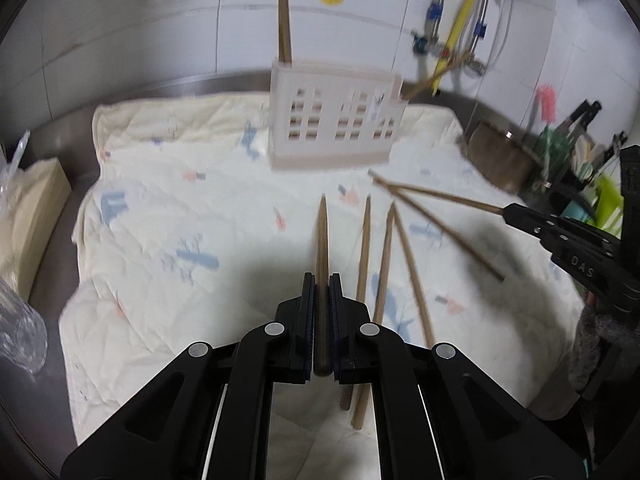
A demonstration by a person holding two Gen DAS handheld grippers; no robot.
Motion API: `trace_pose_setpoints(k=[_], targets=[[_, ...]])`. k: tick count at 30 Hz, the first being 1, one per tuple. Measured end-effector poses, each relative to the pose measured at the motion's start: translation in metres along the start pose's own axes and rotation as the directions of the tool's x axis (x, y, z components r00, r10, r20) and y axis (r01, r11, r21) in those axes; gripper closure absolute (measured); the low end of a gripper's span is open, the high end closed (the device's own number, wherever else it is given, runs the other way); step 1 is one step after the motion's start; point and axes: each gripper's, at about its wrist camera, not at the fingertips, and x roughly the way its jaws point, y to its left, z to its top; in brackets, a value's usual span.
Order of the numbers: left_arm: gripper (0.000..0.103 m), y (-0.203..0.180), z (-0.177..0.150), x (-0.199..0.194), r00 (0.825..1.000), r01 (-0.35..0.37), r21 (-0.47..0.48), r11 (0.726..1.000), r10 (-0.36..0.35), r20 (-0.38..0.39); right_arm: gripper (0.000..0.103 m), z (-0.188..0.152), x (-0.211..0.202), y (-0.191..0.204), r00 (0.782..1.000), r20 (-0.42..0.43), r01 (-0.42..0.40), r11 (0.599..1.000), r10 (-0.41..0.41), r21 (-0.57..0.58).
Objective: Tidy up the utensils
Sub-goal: 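Lift both chopsticks and lower them into the white holder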
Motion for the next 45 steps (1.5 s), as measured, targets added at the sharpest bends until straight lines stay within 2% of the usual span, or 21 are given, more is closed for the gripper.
trace_pose_setpoints(k=[10,14,21,27,31,38,45], targets=[[0.097,0.0,0.043,-0.014,0.998,0.014,0.019,1.0,-0.015,0.054,0.096,0.06,-0.021,0.009,0.996,0.079,-0.027,0.997,0.032,-0.069],[0.097,0.002,0.063,-0.014,0.998,0.023,0.019,1.0,-0.025,0.06,0.096,0.082,-0.025,0.009,0.995,0.079,-0.047,0.995,0.054,-0.084],[0.097,-0.01,0.093,-0.022,0.996,0.02,0.09,0.996,-0.027,0.08,0.096,0.115,-0.03,0.011,0.995,0.073,-0.063,0.99,0.073,-0.124],[0.097,-0.012,0.117,-0.039,0.995,0.048,0.107,0.993,-0.057,0.087,0.096,0.143,-0.041,0.004,0.992,0.083,-0.085,0.989,0.095,-0.121],[0.097,-0.013,0.136,-0.056,0.991,0.057,0.111,0.992,-0.07,0.113,0.096,0.161,-0.051,0.002,0.992,0.097,-0.066,0.988,0.08,-0.142],[0.097,-0.019,0.174,-0.075,0.985,0.011,0.146,0.989,-0.035,0.168,0.096,0.19,-0.062,-0.006,0.99,0.134,-0.025,0.988,0.045,-0.151],[0.097,-0.02,0.205,-0.047,0.996,-0.065,0.185,0.981,0.051,0.078,0.096,0.209,-0.05,-0.014,0.992,0.128,-0.006,0.991,0.023,-0.134]])
